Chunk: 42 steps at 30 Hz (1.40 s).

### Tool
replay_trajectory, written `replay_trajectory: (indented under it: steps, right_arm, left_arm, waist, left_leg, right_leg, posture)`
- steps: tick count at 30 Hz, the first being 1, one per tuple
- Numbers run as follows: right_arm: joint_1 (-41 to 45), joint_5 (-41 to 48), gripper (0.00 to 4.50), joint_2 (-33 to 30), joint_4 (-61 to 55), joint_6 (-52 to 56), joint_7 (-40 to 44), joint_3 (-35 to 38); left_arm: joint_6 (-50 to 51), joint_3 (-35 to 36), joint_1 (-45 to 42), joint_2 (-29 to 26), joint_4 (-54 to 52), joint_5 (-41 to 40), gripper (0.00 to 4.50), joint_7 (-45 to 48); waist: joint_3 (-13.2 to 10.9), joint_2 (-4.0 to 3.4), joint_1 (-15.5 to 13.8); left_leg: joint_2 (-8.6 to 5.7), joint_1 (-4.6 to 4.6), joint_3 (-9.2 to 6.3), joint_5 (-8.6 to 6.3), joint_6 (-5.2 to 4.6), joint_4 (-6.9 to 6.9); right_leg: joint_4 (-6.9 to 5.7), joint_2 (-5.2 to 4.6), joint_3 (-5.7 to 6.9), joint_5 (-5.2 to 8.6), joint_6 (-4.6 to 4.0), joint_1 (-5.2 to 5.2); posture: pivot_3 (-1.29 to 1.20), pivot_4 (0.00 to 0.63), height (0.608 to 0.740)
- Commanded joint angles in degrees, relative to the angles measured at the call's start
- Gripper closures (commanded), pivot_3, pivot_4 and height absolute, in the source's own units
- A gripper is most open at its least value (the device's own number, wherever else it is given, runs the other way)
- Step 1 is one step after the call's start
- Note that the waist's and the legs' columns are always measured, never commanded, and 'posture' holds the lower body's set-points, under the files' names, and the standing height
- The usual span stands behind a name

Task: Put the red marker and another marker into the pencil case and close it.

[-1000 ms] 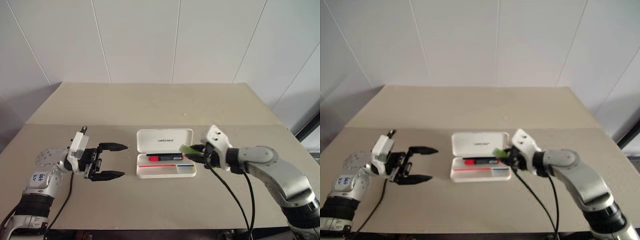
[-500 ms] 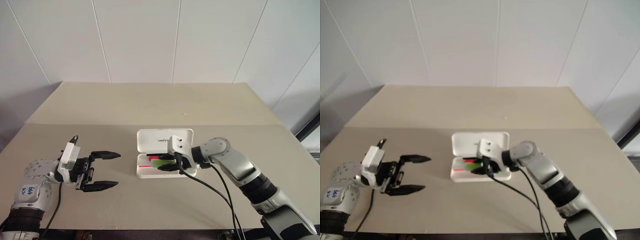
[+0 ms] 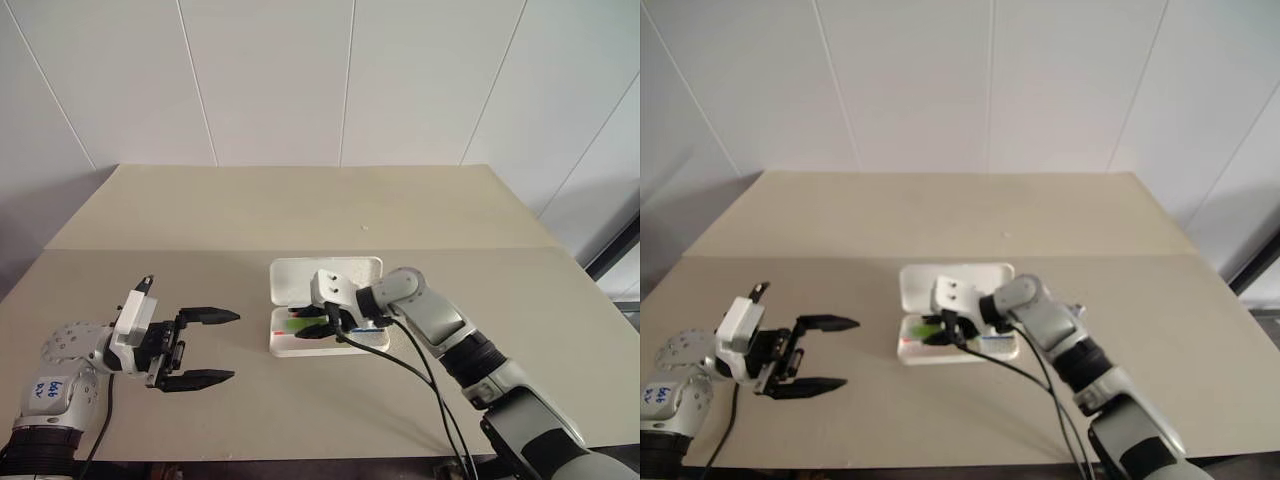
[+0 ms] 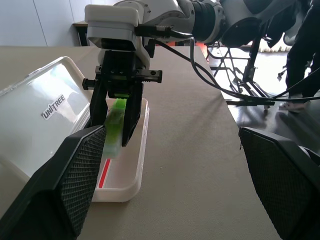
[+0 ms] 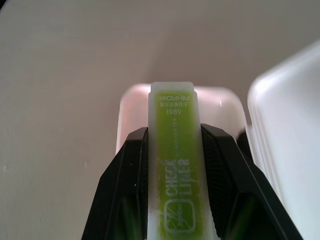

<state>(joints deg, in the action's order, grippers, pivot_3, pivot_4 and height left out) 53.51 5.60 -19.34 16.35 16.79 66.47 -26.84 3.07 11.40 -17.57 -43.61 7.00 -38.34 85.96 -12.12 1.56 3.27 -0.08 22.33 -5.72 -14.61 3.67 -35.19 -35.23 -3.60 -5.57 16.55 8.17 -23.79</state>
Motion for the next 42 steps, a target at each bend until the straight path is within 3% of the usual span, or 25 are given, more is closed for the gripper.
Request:
replay_trajectory:
  steps: [1, 22, 29, 36, 42]
  right_arm:
    - [1.34, -0.24, 2.62, 1.06, -0.38, -0.92, 0.47, 1.17]
    - [0.13, -3.82, 2.62, 1.47, 1.52, 0.11, 1.12, 1.30]
    - [-0.03, -3.68, 0.14, 1.72, 0.87, 1.72, 0.72, 1.47]
    - [-0.85, -2.33, 0.03, 0.32, -4.68, 5.55, 0.28, 3.30]
    - [-9.10, 5.33, 0.03, -6.34, -27.11, 21.52, -0.70, 10.44]
  left_arm:
    - [0.07, 1.85, -0.17, -0.95, -2.04, -0.91, 0.00, 1.31]
    - [-0.51, 1.44, -1.71, -0.68, -1.09, -0.06, 0.00, 0.89]
    - [-0.52, 1.31, -2.23, -0.48, -0.90, 0.14, 0.00, 0.80]
    - [-0.43, 1.11, -2.36, -0.16, -1.05, 0.03, 0.00, 0.85]
    - [-0.20, 1.05, -1.28, 0.06, -2.10, -0.48, 0.00, 1.21]
  waist:
    - [0.00, 0.00, -0.02]
    - [0.00, 0.00, 0.07]
    - [0.00, 0.00, 0.08]
    - [0.00, 0.00, 0.03]
    - [0.00, 0.00, -0.40]
  left_leg:
    - [0.00, 0.00, 0.00, 0.00, 0.01, 0.00]
    - [-0.01, -0.03, 0.00, 0.10, 0.18, -0.03]
    - [-0.01, -0.03, 0.00, 0.11, 0.19, -0.04]
    - [-0.01, -0.03, -0.01, 0.11, 0.19, -0.04]
    - [-0.01, 0.01, -0.04, 0.11, 0.20, -0.04]
  right_leg:
    - [-0.01, -0.01, 0.00, 0.00, 0.00, 0.00]
    - [-0.33, 0.01, -0.01, 0.03, -0.06, -0.11]
    - [-0.37, 0.02, -0.01, 0.03, -0.06, -0.12]
    - [-0.37, 0.02, -0.01, 0.03, -0.06, -0.13]
    - [-0.33, 0.00, 0.00, 0.04, -0.06, -0.13]
  posture:
    - [0.00, 0.150, 0.740]
    - [0.00, 0.150, 0.740]
    - [0.00, 0.150, 0.740]
    - [0.00, 0.150, 0.740]
    - [0.00, 0.150, 0.740]
